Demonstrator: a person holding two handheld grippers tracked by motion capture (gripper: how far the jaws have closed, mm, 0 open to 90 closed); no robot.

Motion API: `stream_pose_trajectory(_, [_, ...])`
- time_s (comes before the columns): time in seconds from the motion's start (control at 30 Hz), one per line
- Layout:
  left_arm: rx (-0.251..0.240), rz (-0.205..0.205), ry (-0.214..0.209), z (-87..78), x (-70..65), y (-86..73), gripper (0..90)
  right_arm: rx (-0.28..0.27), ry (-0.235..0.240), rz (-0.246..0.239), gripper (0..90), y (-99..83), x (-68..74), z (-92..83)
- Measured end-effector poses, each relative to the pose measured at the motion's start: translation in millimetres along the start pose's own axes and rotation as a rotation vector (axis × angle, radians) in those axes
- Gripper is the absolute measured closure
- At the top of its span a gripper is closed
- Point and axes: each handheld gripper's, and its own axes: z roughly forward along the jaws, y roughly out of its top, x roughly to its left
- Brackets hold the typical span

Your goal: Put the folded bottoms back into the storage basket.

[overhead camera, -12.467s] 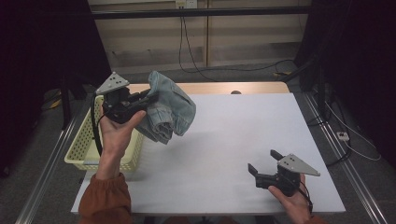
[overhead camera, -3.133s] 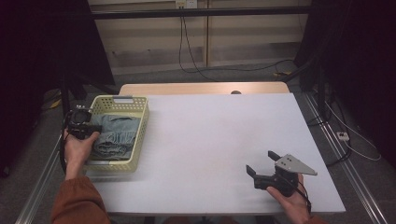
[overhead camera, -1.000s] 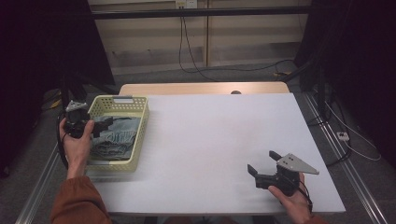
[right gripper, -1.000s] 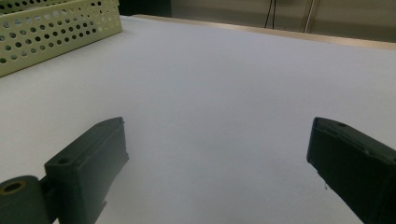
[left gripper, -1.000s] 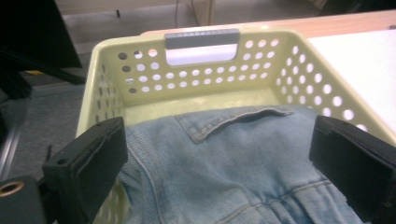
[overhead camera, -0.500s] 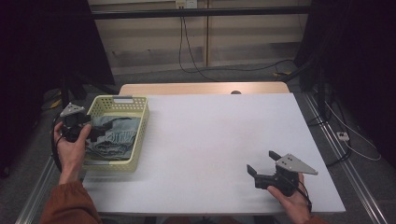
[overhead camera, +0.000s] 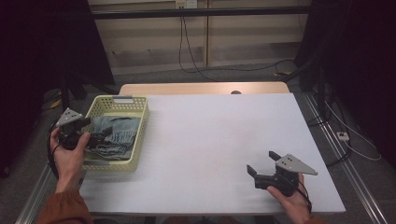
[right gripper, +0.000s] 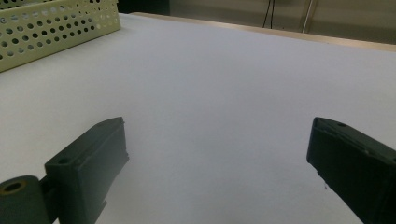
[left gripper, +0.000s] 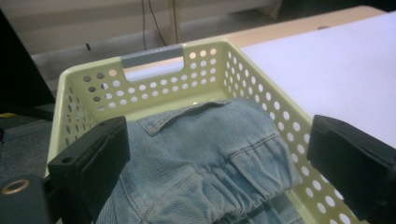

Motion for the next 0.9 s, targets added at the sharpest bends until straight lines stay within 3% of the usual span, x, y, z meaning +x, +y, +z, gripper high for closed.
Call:
stream_pose_trajectory(0.13, [0.019,0.027,-0.009,-2.2,-3.9,-5.0,6.2,-0.003,0.000,0.003,5.1,0.3,0.3,-0.6])
stream_pose_trajectory(0.43, [0.037,0.021,-0.008,-12.3,-13.2,-12.2,6.4,-0.003,0.002,-0.001,5.1,0.5,0.4,-0.2])
stream_pose_trajectory(0.73, [0.072,0.054,-0.006,-18.5,-23.4,-19.3,6.4,-0.005,0.001,-0.004,5.1,0.7,0.9,-0.4])
stream_pose_trajectory(0.9, [0.037,0.073,-0.010,-23.7,-29.5,-22.8,7.0,-0.006,0.001,-0.004,5.1,0.8,1.1,-0.5])
